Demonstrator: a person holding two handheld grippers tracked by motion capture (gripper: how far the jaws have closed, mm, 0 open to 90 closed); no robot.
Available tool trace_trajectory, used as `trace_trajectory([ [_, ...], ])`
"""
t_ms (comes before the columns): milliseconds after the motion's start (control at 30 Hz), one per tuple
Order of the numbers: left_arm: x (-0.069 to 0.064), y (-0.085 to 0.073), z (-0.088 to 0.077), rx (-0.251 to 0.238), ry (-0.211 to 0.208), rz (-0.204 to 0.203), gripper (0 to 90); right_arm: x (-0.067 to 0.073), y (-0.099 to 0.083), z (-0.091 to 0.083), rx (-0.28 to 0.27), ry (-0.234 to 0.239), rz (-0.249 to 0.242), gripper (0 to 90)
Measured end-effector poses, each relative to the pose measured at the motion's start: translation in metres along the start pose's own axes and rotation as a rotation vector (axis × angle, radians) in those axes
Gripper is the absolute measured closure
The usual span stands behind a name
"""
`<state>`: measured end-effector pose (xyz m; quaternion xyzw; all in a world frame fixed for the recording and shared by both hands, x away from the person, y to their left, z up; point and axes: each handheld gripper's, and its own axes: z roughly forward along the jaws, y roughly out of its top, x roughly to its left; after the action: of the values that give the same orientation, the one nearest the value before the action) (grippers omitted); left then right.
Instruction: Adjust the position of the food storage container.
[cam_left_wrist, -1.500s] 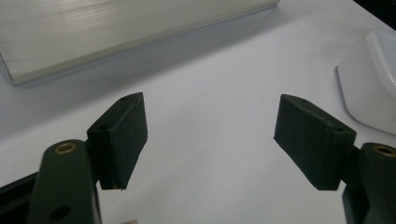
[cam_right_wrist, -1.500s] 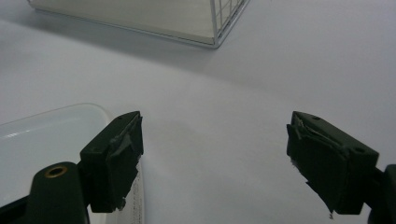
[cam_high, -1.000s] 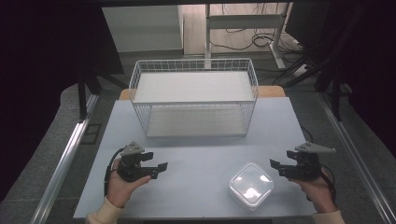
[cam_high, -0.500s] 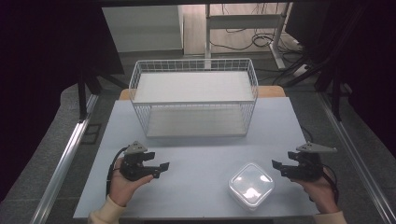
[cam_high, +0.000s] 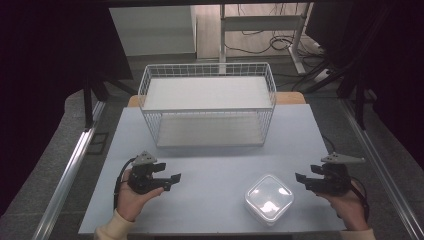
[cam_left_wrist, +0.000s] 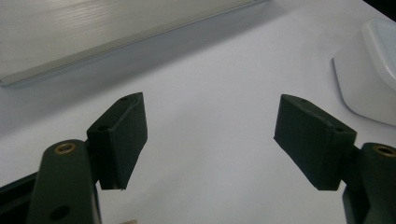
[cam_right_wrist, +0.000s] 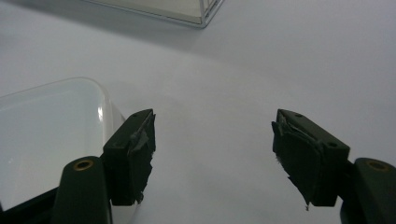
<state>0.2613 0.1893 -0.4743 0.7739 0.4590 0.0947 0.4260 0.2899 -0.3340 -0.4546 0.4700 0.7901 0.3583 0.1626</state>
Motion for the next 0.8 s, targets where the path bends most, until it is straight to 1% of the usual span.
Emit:
trace_trajectory([
  [233, 0.002, -0.001, 0.001, 0.004, 0.000, -0.006, 25.0, 0.000, -0.001, -0.008, 0.023, -0.001, -0.006, 34.2],
  [333, 0.002, -0.001, 0.000, 0.003, 0.002, -0.009, 25.0, 0.000, -0.002, -0.013, 0.048, 0.013, -0.013, 37.9],
  [433, 0.003, -0.001, 0.000, 0.002, 0.003, -0.010, 25.0, 0.000, -0.003, -0.016, 0.063, 0.019, -0.016, 39.4],
  [467, 0.003, -0.001, 0.000, 0.003, 0.004, -0.013, 25.0, 0.001, -0.005, -0.018, 0.084, 0.027, -0.019, 41.0],
  [533, 0.004, -0.002, 0.000, 0.005, 0.006, -0.013, 24.9, 0.001, -0.007, -0.020, 0.102, 0.032, -0.020, 42.3],
  [567, 0.004, -0.002, 0.000, 0.005, 0.006, -0.013, 25.0, 0.001, -0.007, -0.020, 0.102, 0.032, -0.020, 42.3],
  [600, 0.004, -0.002, 0.000, 0.007, 0.006, -0.012, 24.9, 0.002, -0.011, -0.020, 0.128, 0.036, -0.029, 44.0],
  [667, 0.004, -0.002, 0.000, 0.007, 0.006, -0.012, 25.0, 0.003, -0.014, -0.021, 0.150, 0.041, -0.032, 45.8],
  [700, 0.004, -0.002, 0.000, 0.007, 0.006, -0.012, 24.9, 0.003, -0.014, -0.021, 0.150, 0.041, -0.032, 45.8],
  [800, 0.005, -0.002, 0.001, 0.010, 0.006, -0.013, 24.9, 0.006, -0.022, -0.023, 0.189, 0.048, -0.036, 51.3],
])
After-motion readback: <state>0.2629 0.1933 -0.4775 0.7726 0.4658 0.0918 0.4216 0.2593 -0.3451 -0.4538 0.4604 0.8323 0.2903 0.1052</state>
